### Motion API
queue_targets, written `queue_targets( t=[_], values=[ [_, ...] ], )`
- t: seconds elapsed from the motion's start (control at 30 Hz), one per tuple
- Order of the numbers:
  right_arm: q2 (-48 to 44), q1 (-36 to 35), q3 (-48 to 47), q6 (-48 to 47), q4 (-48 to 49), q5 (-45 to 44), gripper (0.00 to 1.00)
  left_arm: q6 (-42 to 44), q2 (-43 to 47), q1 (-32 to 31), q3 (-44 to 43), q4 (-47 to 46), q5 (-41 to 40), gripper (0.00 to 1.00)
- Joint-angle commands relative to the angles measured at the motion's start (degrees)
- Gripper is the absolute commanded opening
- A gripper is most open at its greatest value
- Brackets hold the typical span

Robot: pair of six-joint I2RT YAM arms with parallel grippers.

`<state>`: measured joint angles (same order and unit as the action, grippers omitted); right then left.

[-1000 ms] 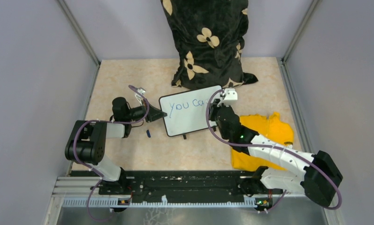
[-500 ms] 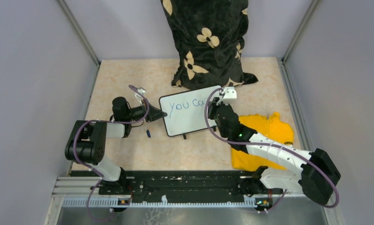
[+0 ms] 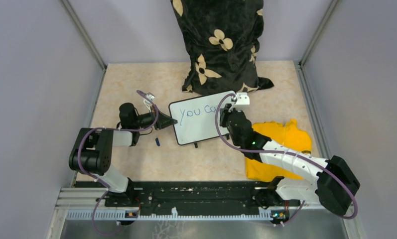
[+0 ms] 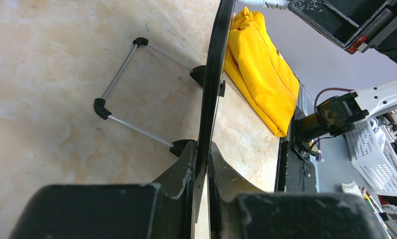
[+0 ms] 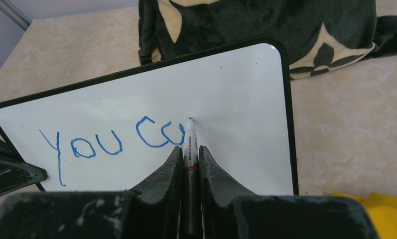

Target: Write a sentence on the whiteboard

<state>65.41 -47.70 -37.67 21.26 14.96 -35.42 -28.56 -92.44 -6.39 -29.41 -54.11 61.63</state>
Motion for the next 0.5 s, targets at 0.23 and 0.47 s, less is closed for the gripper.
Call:
queue_targets(
  t=[0.23, 0.47],
  values=[
    [-0.99, 0.68, 0.57, 2.21, 1.02, 0.16, 0.0, 1.44, -0.24, -0.9, -0.56, 4.16, -1.58, 0.06],
    [-2.33, 0.7, 2.6, 3.33, 0.36, 0.1, 0.0, 1.66, -0.26, -0.92, -0.65, 4.44, -1.6, 0.06]
  ],
)
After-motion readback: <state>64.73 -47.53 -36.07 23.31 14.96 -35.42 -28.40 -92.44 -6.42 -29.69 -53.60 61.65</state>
